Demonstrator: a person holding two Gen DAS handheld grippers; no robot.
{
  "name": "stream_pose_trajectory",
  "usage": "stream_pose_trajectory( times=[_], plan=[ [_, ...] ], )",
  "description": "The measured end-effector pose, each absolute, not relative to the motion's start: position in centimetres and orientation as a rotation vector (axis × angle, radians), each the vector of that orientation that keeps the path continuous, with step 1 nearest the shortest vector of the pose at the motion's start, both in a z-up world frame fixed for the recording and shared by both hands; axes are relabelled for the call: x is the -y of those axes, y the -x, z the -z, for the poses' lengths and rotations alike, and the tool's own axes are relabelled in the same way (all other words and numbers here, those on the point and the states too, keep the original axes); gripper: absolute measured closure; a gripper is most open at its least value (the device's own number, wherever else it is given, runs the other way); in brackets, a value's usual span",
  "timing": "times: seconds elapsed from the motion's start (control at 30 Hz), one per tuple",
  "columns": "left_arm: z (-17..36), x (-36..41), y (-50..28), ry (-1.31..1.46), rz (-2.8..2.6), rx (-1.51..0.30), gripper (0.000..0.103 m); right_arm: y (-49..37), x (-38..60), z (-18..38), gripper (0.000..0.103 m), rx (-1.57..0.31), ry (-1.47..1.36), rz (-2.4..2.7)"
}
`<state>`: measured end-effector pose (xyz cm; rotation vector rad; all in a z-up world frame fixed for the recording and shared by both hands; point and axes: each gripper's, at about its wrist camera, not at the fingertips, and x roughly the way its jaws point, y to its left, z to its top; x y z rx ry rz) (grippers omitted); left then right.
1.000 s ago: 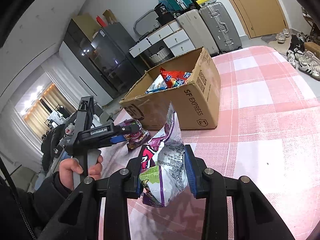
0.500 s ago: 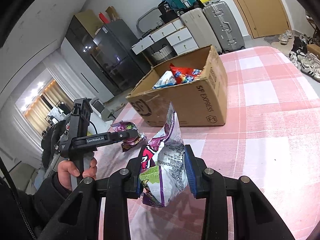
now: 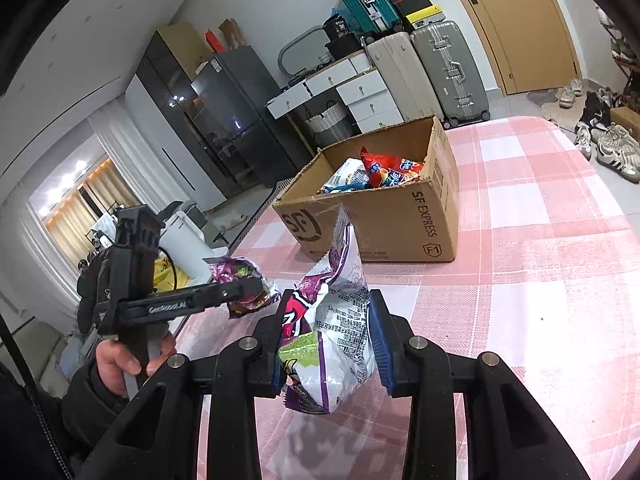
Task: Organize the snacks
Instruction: 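Lift both held bags and carry them over the cardboard box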
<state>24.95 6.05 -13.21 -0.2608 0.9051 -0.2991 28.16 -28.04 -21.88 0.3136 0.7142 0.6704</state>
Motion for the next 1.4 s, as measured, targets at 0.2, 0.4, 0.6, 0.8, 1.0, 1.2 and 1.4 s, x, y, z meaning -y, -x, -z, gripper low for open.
stream_pose_trajectory(
  times=[0.2, 0.4, 0.6, 0.8, 1.0, 1.2, 1.4],
  plan=[
    [10.9, -5.9, -22.6, 0.243, 0.311, -0.869, 0.059, -26.8, 27.9, 20.8, 0.068, -0.683, -0.296, -0.665],
    [7.8, -5.6, -20.9, 0.221, 0.321, -0.823, 0.059, -25.8, 27.9, 18.8, 0.068, -0.625, -0.274, -0.666],
    [4.1, -6.4, -20.6, 0.222, 0.316, -0.783, 0.058, -25.2, 28.0, 16.2, 0.068, -0.553, -0.202, -0.643],
    [0.5, -7.2, -21.5, 0.22, 0.327, -0.769, 0.058, -25.9, 27.6, 13.5, 0.068, -0.501, -0.146, -0.663],
    [-2.0, -7.9, -23.7, 0.222, 0.331, -0.77, 0.058, -26.8, 27.0, 10.6, 0.068, -0.427, -0.078, -0.66],
    [-3.6, -7.4, -27.2, 0.225, 0.33, -0.783, 0.058, -28.9, 27.0, 8.5, 0.068, -0.401, -0.08, -0.667],
    [-4.5, -6.4, -30.9, 0.209, 0.336, -0.797, 0.058, -32.5, 26.2, 7.1, 0.068, -0.412, -0.075, -0.679]
  ],
)
